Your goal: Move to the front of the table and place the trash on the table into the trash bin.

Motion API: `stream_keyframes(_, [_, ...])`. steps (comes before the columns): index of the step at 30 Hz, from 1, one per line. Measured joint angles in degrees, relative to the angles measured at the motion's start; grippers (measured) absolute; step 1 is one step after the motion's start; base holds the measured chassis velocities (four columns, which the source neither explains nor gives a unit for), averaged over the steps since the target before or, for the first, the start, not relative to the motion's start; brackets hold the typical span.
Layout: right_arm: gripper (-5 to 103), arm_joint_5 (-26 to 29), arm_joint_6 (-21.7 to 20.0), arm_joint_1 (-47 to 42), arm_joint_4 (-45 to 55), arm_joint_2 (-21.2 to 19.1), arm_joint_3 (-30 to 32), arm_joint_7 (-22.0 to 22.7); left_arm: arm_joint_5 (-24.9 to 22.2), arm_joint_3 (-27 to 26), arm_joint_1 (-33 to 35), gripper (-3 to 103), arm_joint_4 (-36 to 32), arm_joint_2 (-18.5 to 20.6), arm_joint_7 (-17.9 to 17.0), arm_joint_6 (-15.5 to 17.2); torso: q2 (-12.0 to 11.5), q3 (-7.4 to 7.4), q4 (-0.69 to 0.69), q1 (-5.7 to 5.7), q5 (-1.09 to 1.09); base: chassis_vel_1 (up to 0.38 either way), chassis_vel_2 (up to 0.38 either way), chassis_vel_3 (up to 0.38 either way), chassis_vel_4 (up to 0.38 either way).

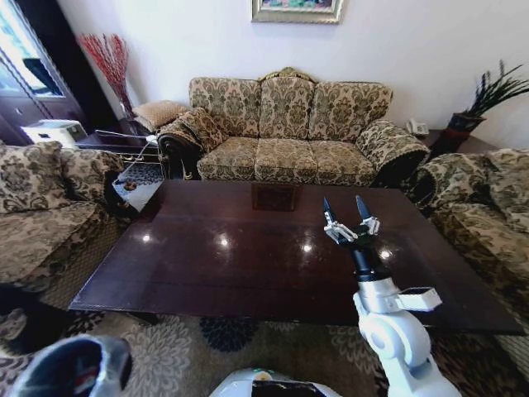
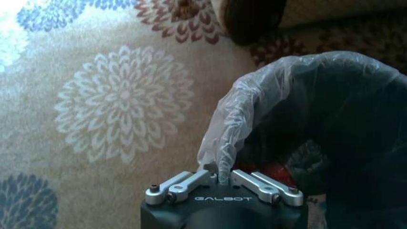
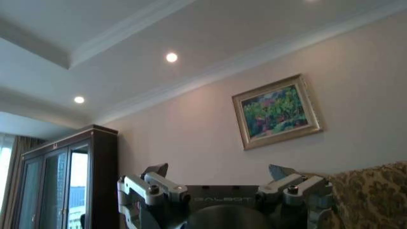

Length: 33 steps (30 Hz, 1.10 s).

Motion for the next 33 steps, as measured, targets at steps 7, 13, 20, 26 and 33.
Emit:
stream_keyframes(7, [100, -1.96, -2.16, -1.94, 2.22, -0.24, -0.12, 2.11, 1.54, 2.61, -5.41, 0, 12.38, 3.44, 3.02, -3.16, 0.00, 0.00, 0.02, 0.00, -0.01, 0.000, 0.000, 0.000, 0.000])
stream_keyframes(13, [100, -3.11, -3.47, -3.03, 3.08, -0.26, -0.70, 3.41, 0.38, 3.83, -9.38, 9, 18.97, 5.72, 4.51, -3.22, 0.00, 0.00, -0.01, 0.00, 0.01, 0.000, 0.000, 0.000, 0.000])
stream_keyframes(20, [100, -3.16, -4.19, -3.28, 3.23, -0.26, -0.24, 4.05, 0.31, 4.98, -10.93, 31, 21.10, 6.23, 4.55, -3.25, 0.00, 0.00, 0.01, 0.00, -0.01, 0.000, 0.000, 0.000, 0.000])
stream_keyframes(26, [100, -3.15, -4.50, -3.01, 3.49, 0.22, -0.21, 4.19, -2.57, 3.63, -7.31, 53, 15.10, 5.02, 3.71, 0.41, 0.00, 0.00, 0.01, 0.00, 0.04, 0.000, 0.000, 0.000, 0.000])
stream_keyframes(33, [100, -2.92, -4.24, -1.81, 2.94, 1.42, -1.16, 4.20, -2.72, 2.45, -3.76, 74, 8.40, 3.03, 2.60, 1.60, 0.00, 0.00, 0.00, 0.00, 0.02, 0.000, 0.000, 0.000, 0.000])
